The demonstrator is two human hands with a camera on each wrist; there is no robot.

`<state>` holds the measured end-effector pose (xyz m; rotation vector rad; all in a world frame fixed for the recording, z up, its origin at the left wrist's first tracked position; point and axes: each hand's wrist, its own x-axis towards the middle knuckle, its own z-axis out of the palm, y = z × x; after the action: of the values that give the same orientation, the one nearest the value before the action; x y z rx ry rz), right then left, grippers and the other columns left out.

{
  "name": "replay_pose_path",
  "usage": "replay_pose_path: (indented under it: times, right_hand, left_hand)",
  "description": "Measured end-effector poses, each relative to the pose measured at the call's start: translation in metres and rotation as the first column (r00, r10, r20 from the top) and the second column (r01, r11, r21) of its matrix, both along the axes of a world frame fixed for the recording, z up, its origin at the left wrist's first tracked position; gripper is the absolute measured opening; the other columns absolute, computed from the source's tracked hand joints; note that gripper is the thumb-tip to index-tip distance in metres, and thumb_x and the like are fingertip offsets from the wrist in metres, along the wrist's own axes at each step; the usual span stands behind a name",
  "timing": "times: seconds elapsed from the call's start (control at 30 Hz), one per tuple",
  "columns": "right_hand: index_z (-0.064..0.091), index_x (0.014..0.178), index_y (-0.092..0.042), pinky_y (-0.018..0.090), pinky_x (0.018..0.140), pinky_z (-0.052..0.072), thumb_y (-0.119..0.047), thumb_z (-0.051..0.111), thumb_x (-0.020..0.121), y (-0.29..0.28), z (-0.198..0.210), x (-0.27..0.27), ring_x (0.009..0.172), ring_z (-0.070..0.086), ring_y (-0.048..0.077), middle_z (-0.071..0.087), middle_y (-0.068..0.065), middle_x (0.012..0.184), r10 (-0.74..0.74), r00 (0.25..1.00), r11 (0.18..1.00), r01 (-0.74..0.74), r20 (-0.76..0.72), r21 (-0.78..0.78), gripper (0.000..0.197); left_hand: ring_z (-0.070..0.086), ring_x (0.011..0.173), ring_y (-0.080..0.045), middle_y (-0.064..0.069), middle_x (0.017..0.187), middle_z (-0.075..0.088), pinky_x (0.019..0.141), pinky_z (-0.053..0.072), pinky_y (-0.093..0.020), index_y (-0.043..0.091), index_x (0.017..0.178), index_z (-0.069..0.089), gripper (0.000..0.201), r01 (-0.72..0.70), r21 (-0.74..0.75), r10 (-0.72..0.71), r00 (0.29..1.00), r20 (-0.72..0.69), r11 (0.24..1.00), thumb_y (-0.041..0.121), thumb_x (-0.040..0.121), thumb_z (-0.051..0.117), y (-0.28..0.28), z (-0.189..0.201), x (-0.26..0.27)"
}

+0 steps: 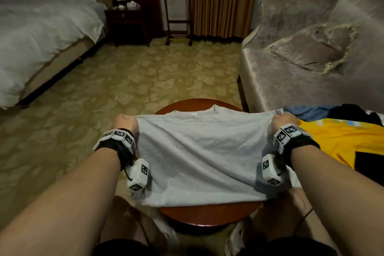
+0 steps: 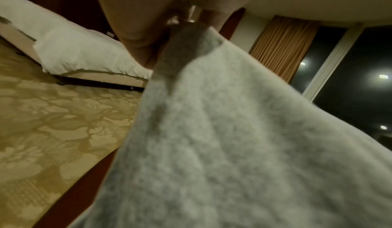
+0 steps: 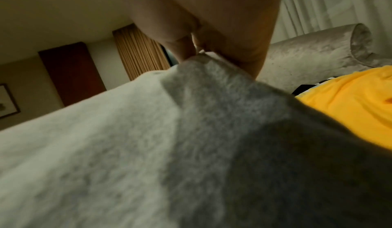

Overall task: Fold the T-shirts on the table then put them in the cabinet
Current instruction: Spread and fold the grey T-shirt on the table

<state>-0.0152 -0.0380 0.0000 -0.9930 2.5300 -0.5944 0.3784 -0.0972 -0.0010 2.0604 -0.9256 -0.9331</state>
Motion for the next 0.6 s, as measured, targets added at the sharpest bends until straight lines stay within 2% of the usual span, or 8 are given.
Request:
replay_pose_path:
  times: [0.03, 0.1, 0.17, 0.27, 0.37, 0.43, 0.5, 0.6]
  right_hand:
    - [0.045, 0.135, 0.000, 0.037, 0.099, 0.040, -0.008, 0.028, 0.103, -0.009, -0.001, 0.000, 0.128, 0.044, 0.032, 0.044, 0.019, 0.142, 0.016, 1.000, 1.000, -0.016, -0.005, 0.000, 0.038]
    - [0.051, 0.131, 0.000, 0.039, 0.087, 0.043, -0.012, 0.032, 0.102, -0.029, -0.001, -0.001, 0.119, 0.051, 0.035, 0.051, 0.022, 0.133, -0.029, 0.996, 0.999, 0.032, 0.084, -0.029, 0.036]
    - [0.056, 0.128, -0.006, 0.038, 0.075, 0.041, -0.017, 0.036, 0.101, -0.048, -0.004, -0.005, 0.108, 0.055, 0.039, 0.056, 0.023, 0.123, -0.029, 0.996, 0.995, 0.037, 0.083, -0.096, 0.035]
    - [0.057, 0.124, -0.009, 0.040, 0.081, 0.044, -0.018, 0.038, 0.100, -0.084, -0.008, -0.005, 0.105, 0.056, 0.039, 0.058, 0.021, 0.122, 0.019, 0.989, 0.988, 0.005, 0.149, -0.156, 0.032]
    - [0.058, 0.122, -0.006, 0.035, 0.079, 0.040, -0.019, 0.038, 0.100, -0.115, -0.017, -0.004, 0.097, 0.055, 0.032, 0.058, 0.020, 0.122, 0.082, 0.979, 0.976, -0.041, 0.186, -0.213, 0.032]
    - [0.051, 0.132, -0.007, 0.036, 0.092, 0.040, -0.024, 0.036, 0.102, -0.131, -0.030, -0.001, 0.113, 0.052, 0.033, 0.052, 0.019, 0.134, 0.110, 0.978, 0.974, -0.071, 0.176, -0.213, 0.038]
    - [0.033, 0.147, -0.011, 0.037, 0.109, 0.029, -0.031, 0.035, 0.103, -0.136, -0.043, 0.000, 0.136, 0.037, 0.031, 0.036, 0.013, 0.150, 0.131, 0.971, 0.980, -0.097, 0.201, -0.172, 0.048]
    - [0.021, 0.152, -0.015, 0.035, 0.114, 0.023, -0.032, 0.037, 0.102, -0.130, -0.062, 0.003, 0.142, 0.028, 0.028, 0.025, 0.009, 0.156, 0.145, 0.967, 0.988, -0.132, 0.208, -0.076, 0.055]
  left_hand:
    - [0.056, 0.113, -0.033, -0.018, 0.121, 0.061, 0.093, 0.043, -0.034, -0.004, 0.117, 0.059, 0.030, -0.018, -0.024, 0.017, 0.999, -0.028, 1.000, 0.012, 0.095, 0.047, -0.005, -0.004, 0.003]
    - [0.055, 0.109, -0.039, -0.022, 0.118, 0.060, 0.089, 0.041, -0.036, -0.007, 0.114, 0.057, 0.030, -0.023, -0.076, 0.030, 0.995, 0.091, 0.997, 0.009, 0.095, 0.040, -0.023, -0.009, 0.004]
    - [0.053, 0.109, -0.041, -0.026, 0.118, 0.058, 0.090, 0.041, -0.039, -0.010, 0.112, 0.056, 0.031, -0.006, -0.062, 0.017, 0.983, 0.182, 0.998, 0.008, 0.095, 0.037, -0.044, -0.008, 0.004]
    - [0.051, 0.117, -0.038, -0.026, 0.126, 0.055, 0.097, 0.038, -0.040, -0.011, 0.122, 0.053, 0.034, 0.060, -0.052, -0.044, 0.961, 0.273, 0.997, 0.007, 0.098, 0.036, -0.069, -0.001, -0.004]
    - [0.050, 0.122, -0.036, -0.025, 0.131, 0.053, 0.099, 0.038, -0.039, -0.007, 0.128, 0.051, 0.037, 0.084, -0.050, -0.063, 0.943, 0.327, 0.995, 0.012, 0.097, 0.042, -0.101, -0.013, -0.007]
    - [0.046, 0.126, -0.036, -0.021, 0.137, 0.048, 0.103, 0.036, -0.039, 0.000, 0.134, 0.045, 0.045, 0.029, -0.046, -0.014, 0.953, 0.301, 0.998, 0.023, 0.096, 0.050, -0.120, -0.030, -0.007]
    - [0.034, 0.136, -0.038, -0.016, 0.150, 0.033, 0.111, 0.029, -0.046, 0.009, 0.144, 0.031, 0.064, -0.003, 0.000, 0.003, 0.952, 0.305, 1.000, 0.040, 0.093, 0.054, -0.125, -0.044, -0.007]
    - [0.020, 0.142, -0.037, -0.013, 0.156, 0.018, 0.115, 0.021, -0.052, 0.018, 0.149, 0.023, 0.073, 0.030, 0.072, -0.055, 0.926, 0.375, 0.997, 0.048, 0.090, 0.054, -0.117, -0.062, -0.006]
